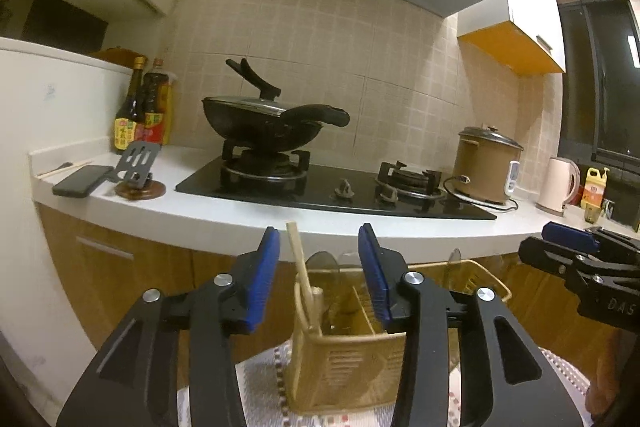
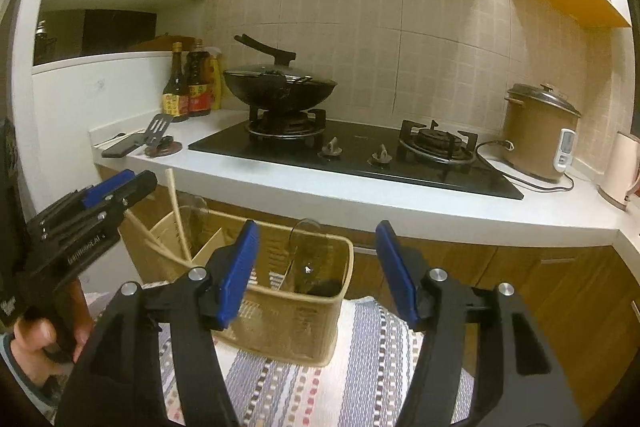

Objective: Organize utensils
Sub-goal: 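Open both tools to drop the clear spoons into the basket, then move both open tools back down to the last wooden chopsticks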

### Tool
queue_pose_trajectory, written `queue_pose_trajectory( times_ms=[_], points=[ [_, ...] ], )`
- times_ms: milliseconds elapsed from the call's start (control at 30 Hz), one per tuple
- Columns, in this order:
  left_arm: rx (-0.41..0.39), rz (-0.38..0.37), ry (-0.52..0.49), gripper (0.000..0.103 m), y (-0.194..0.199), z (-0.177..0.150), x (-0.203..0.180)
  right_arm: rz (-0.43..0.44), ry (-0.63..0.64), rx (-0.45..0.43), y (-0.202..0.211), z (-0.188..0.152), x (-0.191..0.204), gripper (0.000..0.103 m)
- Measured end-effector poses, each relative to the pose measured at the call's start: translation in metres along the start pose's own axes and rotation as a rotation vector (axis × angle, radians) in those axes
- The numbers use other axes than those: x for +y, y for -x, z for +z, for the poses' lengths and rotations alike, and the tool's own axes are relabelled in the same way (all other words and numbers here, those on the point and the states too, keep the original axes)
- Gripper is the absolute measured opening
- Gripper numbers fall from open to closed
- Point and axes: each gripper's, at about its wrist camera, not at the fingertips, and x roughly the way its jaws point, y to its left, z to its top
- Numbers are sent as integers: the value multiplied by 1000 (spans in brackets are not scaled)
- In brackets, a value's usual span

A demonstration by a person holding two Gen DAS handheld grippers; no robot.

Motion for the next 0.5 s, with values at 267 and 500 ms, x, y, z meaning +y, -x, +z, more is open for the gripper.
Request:
queue_pose_trajectory(
  times_ms=[267, 500],
  points=[
    [71, -64, 12, 40, 47, 11, -3, 17, -22, 144, 29, -8, -4, 57],
    [433, -211, -33, 40, 50, -10, -37, 132, -130, 493, 25, -50, -17, 56]
  ],
)
